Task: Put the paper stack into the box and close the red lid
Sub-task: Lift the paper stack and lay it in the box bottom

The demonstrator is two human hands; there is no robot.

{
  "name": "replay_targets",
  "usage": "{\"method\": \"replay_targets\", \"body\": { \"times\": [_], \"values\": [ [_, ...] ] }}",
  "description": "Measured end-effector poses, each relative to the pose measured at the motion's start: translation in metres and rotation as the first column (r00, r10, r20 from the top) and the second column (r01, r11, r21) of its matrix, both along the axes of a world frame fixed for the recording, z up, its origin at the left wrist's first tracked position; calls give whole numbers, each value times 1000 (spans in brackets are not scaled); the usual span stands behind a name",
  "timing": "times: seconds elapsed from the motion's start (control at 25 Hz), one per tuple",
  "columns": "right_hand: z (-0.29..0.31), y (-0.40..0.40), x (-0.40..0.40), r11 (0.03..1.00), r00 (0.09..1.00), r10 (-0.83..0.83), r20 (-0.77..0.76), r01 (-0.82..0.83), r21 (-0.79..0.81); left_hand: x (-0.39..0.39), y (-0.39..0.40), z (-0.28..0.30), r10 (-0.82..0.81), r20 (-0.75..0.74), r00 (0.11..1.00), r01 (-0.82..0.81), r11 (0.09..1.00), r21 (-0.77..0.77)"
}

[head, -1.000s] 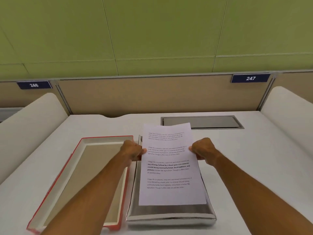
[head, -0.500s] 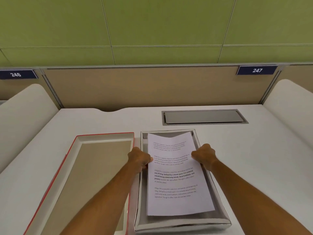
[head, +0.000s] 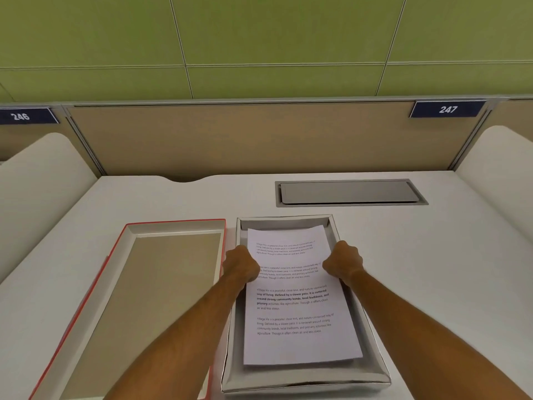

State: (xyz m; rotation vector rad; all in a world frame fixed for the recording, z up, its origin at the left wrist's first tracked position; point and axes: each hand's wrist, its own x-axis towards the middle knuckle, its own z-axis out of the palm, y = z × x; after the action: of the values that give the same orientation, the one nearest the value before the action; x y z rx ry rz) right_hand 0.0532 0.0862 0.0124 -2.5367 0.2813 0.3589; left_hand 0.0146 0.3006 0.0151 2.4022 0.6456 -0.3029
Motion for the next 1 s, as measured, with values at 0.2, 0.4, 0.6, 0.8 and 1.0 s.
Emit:
{"method": "replay_targets", "body": {
  "times": [0.2,0.4,0.6,0.8,1.0],
  "values": [
    [4,1,-1,998,993,46,-109,-41,50,1,1,2,44,-74,996,-55,987,-154],
    [9,6,5,972,996,-3,-92,25,233,8,-1,10,222,-103,970,-244,904,-351],
    [13,3,9,881,974,-37,-224,137,453,15,8,8,261,-291,920,-390,666,-636],
    [20,1,9,833,961,-6,-278,159,531,16,13,10,247,-326,912,-408,620,-671],
    [31,-14,2,737,920,102,-378,185,650,2,5,16,143,-274,951,-292,706,-645]
  ]
}}
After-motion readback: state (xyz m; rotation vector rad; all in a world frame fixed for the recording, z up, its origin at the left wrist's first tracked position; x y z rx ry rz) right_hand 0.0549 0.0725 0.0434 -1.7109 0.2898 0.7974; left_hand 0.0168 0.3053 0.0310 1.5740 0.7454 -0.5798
